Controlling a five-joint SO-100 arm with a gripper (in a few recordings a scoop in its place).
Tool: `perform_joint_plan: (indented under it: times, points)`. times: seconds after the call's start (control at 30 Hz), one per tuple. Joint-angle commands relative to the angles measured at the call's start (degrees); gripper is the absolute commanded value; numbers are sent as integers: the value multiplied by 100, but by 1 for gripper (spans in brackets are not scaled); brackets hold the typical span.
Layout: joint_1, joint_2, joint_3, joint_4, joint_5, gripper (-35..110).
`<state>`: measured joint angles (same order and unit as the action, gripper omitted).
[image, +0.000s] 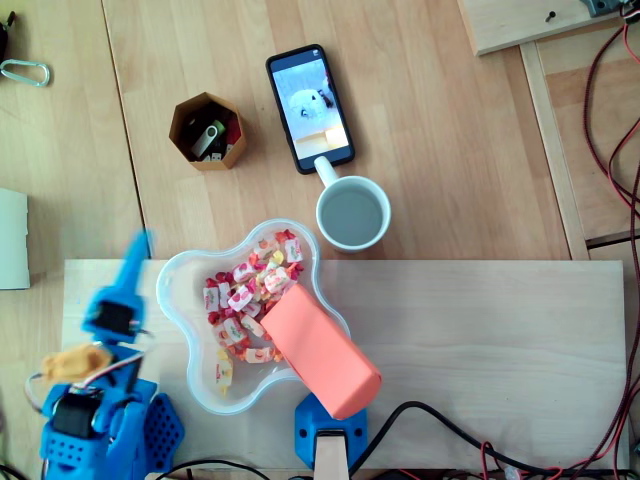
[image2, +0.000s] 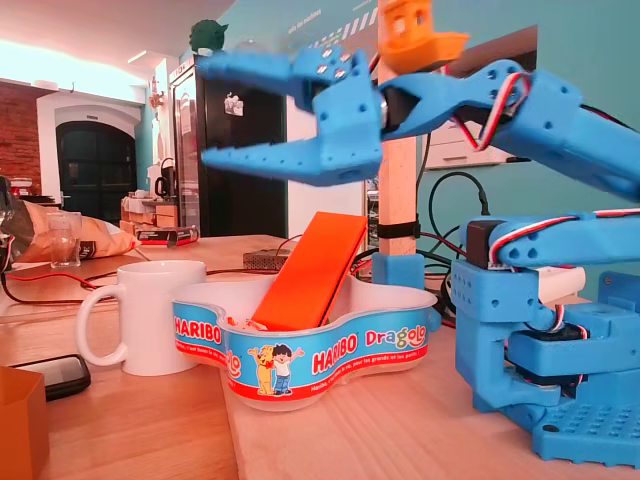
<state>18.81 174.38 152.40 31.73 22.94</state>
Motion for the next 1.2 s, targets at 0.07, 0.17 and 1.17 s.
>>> perform_joint_plan:
  times: [0.07, 0.17, 1.17]
  points:
    - [835, -712, -686, 79, 738, 35]
    - [1134, -1151, -905, 79, 905, 35]
    - [527, -1503, -1134, -26, 905, 35]
